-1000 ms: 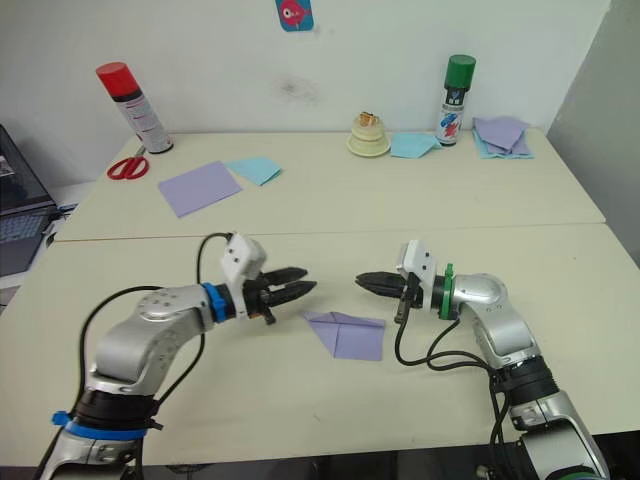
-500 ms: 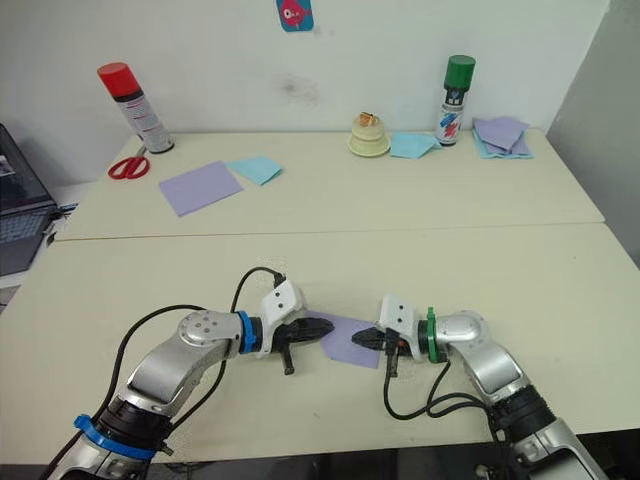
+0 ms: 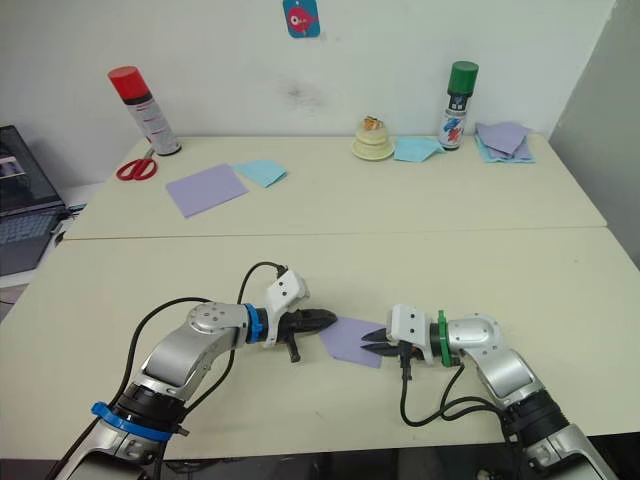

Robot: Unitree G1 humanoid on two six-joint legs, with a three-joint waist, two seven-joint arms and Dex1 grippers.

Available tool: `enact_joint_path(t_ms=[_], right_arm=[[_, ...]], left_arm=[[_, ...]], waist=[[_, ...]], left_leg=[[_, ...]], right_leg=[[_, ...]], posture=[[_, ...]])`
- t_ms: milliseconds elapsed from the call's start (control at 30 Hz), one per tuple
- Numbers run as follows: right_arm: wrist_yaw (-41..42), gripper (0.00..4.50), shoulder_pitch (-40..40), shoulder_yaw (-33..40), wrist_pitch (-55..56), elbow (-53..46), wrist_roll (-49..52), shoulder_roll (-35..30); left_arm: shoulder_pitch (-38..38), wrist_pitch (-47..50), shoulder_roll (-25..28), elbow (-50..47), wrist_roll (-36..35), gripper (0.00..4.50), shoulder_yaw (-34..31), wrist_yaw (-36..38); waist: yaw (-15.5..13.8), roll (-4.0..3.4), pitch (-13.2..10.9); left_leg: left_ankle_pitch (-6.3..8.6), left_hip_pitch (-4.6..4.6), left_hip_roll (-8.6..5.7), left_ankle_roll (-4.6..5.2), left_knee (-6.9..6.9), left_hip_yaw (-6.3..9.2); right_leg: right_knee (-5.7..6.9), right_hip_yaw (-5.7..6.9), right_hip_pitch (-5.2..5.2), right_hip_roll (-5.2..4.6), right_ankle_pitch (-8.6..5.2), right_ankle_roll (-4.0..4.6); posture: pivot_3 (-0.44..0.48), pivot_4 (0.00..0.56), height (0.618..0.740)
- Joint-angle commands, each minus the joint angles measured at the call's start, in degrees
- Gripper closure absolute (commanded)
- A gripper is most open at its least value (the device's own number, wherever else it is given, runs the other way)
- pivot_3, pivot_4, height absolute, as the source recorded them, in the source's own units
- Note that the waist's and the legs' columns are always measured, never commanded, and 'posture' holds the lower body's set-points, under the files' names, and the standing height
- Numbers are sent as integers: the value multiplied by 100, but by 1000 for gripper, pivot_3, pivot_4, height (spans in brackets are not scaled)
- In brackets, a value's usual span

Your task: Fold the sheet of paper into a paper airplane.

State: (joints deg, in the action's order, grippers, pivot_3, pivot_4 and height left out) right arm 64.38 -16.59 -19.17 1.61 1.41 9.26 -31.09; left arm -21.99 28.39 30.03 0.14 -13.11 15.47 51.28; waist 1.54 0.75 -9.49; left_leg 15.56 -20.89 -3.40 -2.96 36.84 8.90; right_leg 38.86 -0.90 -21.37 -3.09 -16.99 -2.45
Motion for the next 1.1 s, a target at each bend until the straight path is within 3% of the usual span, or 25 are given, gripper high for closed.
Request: enact_joint_path(t_ms=[33,100,267,467,567,900,1100], right_arm=[[360,2433,135,275,621,-473,366,-154],[510,1694,288,295,1215,-414,262,-290],[13,20,352,255,2282,114,-415,-162],[-545,20,171,175,2304,392,-706,332],[-630,587,152,227,2066,363,-513,514],[-654,4356,91,385,1639,296,-257,521],[-1160,4456,-178,562,491,352,-201,785]], left_arm=[[-81,-147,-13,227,159,4500,67,88],[-143,-185,-63,338,192,4500,93,112],[-206,-196,-120,424,205,4500,136,201],[-127,-130,-97,350,220,4500,174,315],[-63,-121,-47,304,248,4500,180,337],[13,-16,55,218,236,4500,190,475],[55,155,112,113,179,4500,189,600]], waist=[[9,1,0],[5,2,-1],[5,3,-2],[5,3,-2],[5,3,-2],[9,2,-2],[20,2,-2]], left_leg=[[0,-1,0,0,-1,-1],[0,-2,-2,0,-3,-1],[1,-1,-2,0,-2,-4],[0,2,-1,-1,-1,-3],[0,2,-2,-1,-1,-2],[1,1,-1,0,-5,-3],[1,2,0,0,-8,-4]], right_leg=[[-3,0,-1,0,0,0],[-5,1,0,-1,-1,-1],[-6,1,2,0,-16,-27],[0,-2,1,0,-16,-26],[0,-3,1,0,-2,-2],[-4,-3,-1,1,-1,1],[-2,-5,-3,2,-1,2]], posture=[[0,150,740],[0,150,740],[0,150,740],[0,150,740],[0,150,740],[0,150,740],[0,150,740]])
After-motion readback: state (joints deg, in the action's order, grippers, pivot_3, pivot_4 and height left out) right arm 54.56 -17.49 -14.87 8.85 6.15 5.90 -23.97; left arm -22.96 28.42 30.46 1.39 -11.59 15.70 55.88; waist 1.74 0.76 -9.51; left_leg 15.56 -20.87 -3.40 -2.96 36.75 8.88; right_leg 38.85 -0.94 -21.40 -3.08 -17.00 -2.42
